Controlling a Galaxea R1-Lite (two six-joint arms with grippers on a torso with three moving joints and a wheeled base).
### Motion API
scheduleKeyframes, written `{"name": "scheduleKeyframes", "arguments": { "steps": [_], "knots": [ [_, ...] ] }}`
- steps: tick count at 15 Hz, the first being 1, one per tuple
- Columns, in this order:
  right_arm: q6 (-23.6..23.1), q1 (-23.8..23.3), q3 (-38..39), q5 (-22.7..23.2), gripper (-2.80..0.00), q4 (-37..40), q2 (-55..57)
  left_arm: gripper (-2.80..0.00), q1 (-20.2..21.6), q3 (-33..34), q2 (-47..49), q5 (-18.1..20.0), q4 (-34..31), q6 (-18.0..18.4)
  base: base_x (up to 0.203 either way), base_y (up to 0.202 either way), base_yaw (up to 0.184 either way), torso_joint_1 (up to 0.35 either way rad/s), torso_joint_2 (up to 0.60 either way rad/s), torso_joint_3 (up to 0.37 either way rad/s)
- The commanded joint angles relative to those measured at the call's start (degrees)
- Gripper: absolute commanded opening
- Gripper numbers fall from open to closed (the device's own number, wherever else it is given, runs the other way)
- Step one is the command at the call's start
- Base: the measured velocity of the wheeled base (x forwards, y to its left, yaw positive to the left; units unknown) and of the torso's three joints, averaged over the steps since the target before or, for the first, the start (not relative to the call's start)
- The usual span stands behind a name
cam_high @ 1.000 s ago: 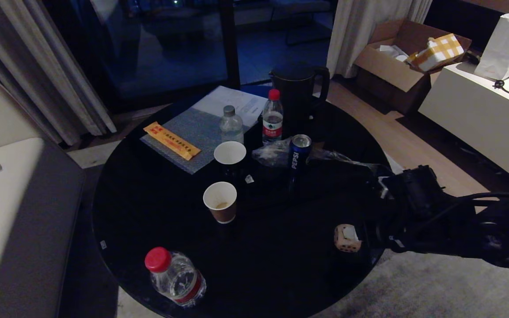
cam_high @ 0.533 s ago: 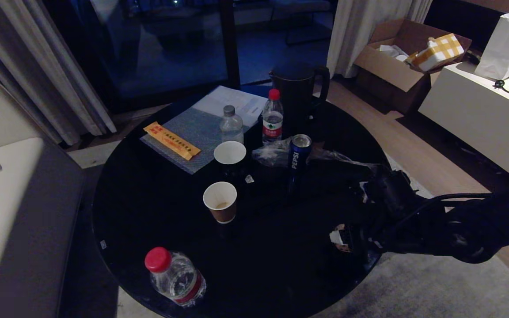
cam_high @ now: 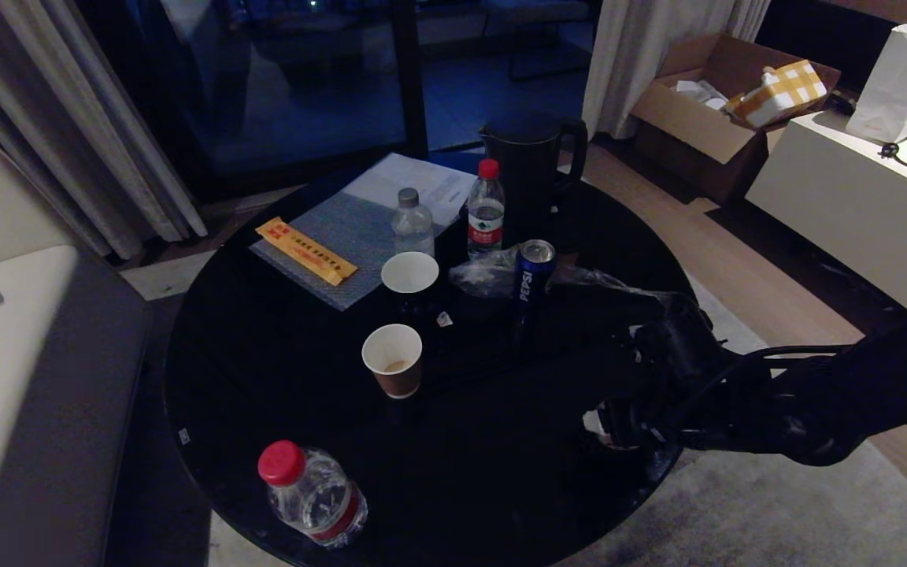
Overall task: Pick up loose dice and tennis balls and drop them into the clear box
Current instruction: Pick up toys out of the box
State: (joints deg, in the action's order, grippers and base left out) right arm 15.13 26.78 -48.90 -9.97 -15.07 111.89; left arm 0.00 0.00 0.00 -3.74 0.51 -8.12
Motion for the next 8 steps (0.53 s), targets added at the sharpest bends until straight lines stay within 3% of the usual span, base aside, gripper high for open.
{"name": "scheduleKeyframes", "arguments": {
  "steps": [1, 8],
  "knots": [
    [0.08, 0.1, -0.6, -0.84, -2.8, -0.81, 1.32, -2.8, 0.0, 0.0, 0.0, -0.04, 0.02, -0.05, 0.0, 0.0, 0.0, 0.0, 0.0, 0.0],
    [0.09, 0.38, 0.2, -2.03, -2.8, -1.61, -3.0, -2.8, 0.0, 0.0, 0.09, -0.04, 0.02, -0.05, 0.0, 0.0, 0.0, 0.0, 0.0, 0.0]
  ]
}}
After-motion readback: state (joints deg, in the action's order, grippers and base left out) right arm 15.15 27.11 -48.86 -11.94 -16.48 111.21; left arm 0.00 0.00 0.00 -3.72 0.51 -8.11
